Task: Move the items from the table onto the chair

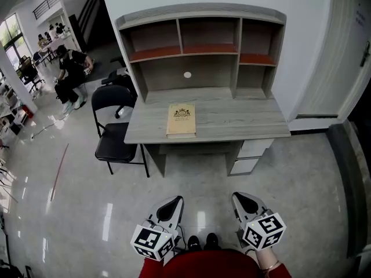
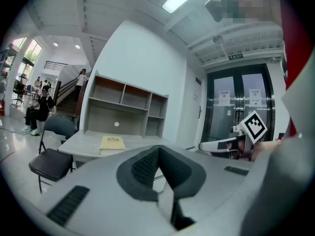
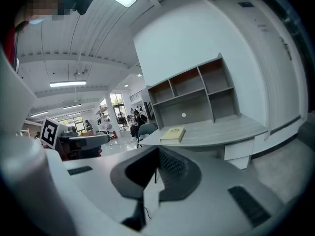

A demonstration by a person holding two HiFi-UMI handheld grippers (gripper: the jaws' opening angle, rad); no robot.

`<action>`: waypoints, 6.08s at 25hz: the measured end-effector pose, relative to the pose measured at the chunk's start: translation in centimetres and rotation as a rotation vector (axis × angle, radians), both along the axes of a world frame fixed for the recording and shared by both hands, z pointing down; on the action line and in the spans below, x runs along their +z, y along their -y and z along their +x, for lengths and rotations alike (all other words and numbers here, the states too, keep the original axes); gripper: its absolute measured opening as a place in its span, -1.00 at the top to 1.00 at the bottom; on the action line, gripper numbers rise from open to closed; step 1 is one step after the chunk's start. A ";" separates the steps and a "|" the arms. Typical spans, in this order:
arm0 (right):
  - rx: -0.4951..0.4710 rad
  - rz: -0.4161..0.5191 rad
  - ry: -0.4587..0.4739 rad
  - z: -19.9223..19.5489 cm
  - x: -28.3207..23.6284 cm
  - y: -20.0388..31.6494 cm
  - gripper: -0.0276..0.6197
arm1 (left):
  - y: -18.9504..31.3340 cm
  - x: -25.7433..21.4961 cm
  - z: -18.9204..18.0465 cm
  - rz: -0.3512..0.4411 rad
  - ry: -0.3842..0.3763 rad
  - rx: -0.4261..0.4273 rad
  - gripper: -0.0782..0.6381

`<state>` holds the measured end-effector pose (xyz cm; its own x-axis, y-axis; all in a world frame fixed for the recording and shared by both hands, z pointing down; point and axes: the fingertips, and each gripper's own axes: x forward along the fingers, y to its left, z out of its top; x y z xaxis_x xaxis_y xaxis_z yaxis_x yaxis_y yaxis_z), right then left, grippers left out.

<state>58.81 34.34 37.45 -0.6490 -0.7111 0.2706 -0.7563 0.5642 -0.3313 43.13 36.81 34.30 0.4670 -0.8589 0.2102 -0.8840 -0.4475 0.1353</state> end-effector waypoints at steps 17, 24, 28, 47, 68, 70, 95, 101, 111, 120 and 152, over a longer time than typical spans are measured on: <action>-0.092 -0.064 0.037 -2.8 2.0 8.7 0.88 | 8.0 1.3 -6.9 -0.040 0.019 -0.166 0.76; -0.067 -0.083 0.000 -8.8 4.0 19.0 0.88 | 19.1 4.7 -12.3 -0.114 -0.005 -0.127 0.76; -0.019 -0.116 -0.030 -12.3 4.4 25.9 0.88 | 25.8 5.9 -13.6 -0.176 -0.028 -0.018 0.76; -0.074 -0.616 -0.012 -17.2 14.0 38.6 -0.27 | 40.0 17.6 -15.7 -0.718 -0.277 0.012 0.22; -0.193 -0.439 -0.074 -20.0 8.4 41.4 -0.03 | 42.6 9.9 -14.3 -0.504 -0.204 0.012 0.20; -0.290 -0.360 -0.069 -21.9 6.4 43.0 -0.03 | 43.1 7.8 -15.9 -0.427 -0.192 -0.096 0.20; -0.773 -0.262 -0.080 -59.6 3.7 25.9 -0.03 | 21.4 4.8 -51.5 -0.252 -0.245 -0.633 0.20; -0.751 -0.296 -0.120 -67.4 4.8 26.0 -0.03 | 21.8 5.9 -59.4 -0.284 -0.270 -0.606 0.20; -0.610 -0.414 -0.103 -73.6 9.6 34.9 -0.03 | 32.0 10.5 -66.5 -0.407 -0.240 -0.463 0.20; -0.360 -0.558 -0.119 -76.0 17.0 40.1 -0.03 | 39.7 18.3 -70.1 -0.556 -0.225 -0.210 0.20; -0.159 -0.890 -0.192 -77.5 46.0 41.3 -0.04 | 43.3 47.9 -72.2 -0.973 -0.140 -0.044 0.21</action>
<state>-18.68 -6.96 83.46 -0.6083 -0.0958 0.7879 -0.7788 0.2636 -0.5692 -29.10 -6.53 82.25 0.5133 -0.3578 0.7801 -0.8451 -0.0520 0.5321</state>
